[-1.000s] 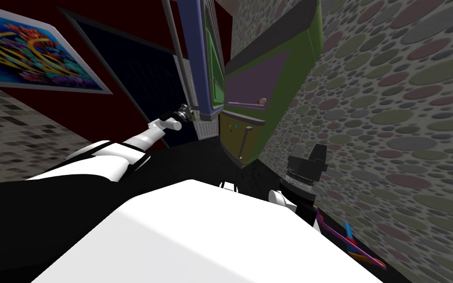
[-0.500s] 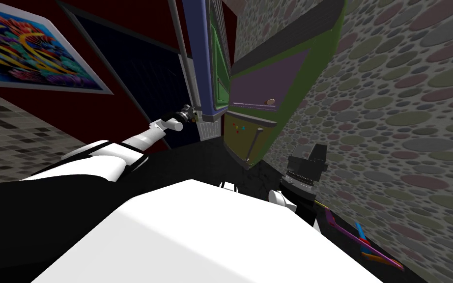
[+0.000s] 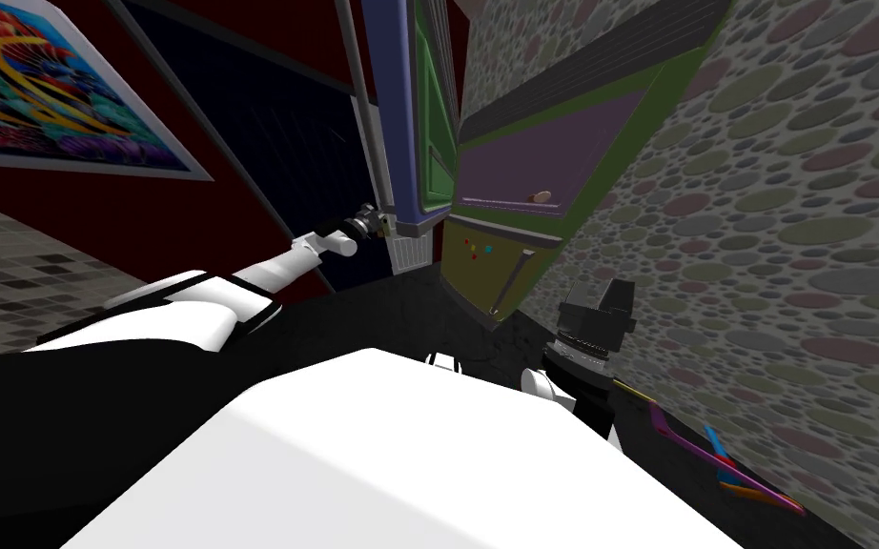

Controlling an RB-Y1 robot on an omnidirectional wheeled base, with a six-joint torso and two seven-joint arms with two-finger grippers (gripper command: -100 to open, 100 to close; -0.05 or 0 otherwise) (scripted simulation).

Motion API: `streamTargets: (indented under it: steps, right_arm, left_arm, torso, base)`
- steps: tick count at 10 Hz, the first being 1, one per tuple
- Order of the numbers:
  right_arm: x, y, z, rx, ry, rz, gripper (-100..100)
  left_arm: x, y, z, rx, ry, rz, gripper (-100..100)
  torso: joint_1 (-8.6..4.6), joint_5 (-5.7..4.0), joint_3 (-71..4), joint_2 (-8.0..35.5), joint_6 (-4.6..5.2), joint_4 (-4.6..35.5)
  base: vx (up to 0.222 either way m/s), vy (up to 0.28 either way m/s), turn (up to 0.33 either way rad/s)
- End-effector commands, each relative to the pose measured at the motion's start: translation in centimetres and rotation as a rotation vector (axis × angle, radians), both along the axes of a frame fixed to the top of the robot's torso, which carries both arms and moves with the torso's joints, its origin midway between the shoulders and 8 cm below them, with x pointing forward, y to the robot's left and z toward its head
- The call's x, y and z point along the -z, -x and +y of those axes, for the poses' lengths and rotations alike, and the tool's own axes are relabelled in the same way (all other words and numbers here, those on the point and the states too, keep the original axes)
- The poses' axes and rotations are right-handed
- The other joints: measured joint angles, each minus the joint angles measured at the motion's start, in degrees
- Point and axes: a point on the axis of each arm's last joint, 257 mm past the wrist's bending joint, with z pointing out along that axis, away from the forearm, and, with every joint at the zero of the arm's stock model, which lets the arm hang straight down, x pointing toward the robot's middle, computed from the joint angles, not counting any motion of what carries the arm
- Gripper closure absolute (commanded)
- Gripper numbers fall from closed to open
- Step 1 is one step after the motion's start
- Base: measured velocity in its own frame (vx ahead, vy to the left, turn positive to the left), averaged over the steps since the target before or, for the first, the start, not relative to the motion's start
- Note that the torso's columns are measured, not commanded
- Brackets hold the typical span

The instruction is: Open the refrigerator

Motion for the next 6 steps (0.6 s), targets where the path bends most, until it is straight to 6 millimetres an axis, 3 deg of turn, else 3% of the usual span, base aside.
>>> streamTargets:
  steps: [1,6]
  right_arm:
    - [0.0,0.0,0.0,0.000,0.000,0.000,0]
    - [0.0,0.0,0.0,0.000,0.000,0.000,0]
  left_arm:
    - [-0.5,0.3,-2.4,0.050,-0.001,-0.009,100]
    - [-0.6,0.9,-5.2,0.112,-0.002,-0.012,100]
  torso:
    - [0.31,0.03,-0.10,-0.09,0.11,0.07]
    - [-0.09,-0.16,-0.19,-0.18,0.39,0.06]
  base:
    - [0.023,0.375,-0.050]
    - [0.069,0.299,-0.054]
